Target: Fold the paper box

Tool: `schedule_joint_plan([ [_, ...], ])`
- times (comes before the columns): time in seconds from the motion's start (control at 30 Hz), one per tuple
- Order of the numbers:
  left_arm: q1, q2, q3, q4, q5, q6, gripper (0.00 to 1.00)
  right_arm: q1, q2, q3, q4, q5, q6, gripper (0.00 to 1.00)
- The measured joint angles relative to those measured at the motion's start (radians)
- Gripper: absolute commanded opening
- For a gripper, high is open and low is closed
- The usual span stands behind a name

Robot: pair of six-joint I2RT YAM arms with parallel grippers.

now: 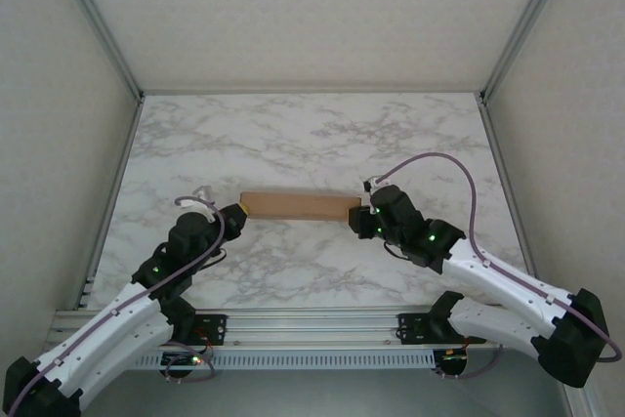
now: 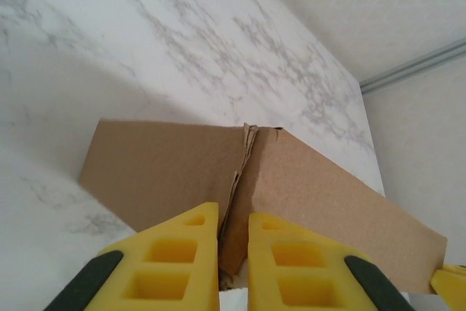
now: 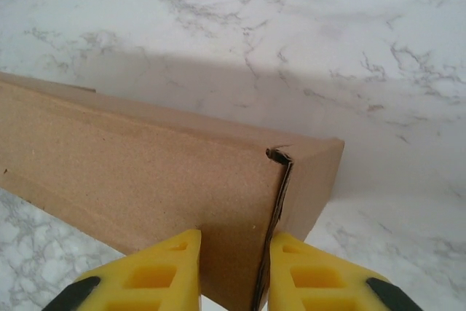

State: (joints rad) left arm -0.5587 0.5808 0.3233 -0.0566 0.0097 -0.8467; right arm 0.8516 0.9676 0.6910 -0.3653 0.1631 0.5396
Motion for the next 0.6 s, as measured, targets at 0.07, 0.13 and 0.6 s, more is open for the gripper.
schedule_joint_plan([
  [0.07, -0.025, -0.007, 0.0, -0.046, -0.001, -0.014, 0.17, 0.02, -0.018, -0.02, -0.032, 0.013, 0.013, 0.24],
  [0.13, -0.05, -0.011, -0.01, -0.103, 0.005, -0.029, 0.19, 0.044, -0.023, -0.047, -0.068, 0.016, 0.028, 0.25],
  [0.6, -0.095, 0.065, -0.041, -0.176, 0.041, -0.05, 0.53, 0.076, -0.024, -0.12, -0.161, 0.002, 0.108, 0.53],
])
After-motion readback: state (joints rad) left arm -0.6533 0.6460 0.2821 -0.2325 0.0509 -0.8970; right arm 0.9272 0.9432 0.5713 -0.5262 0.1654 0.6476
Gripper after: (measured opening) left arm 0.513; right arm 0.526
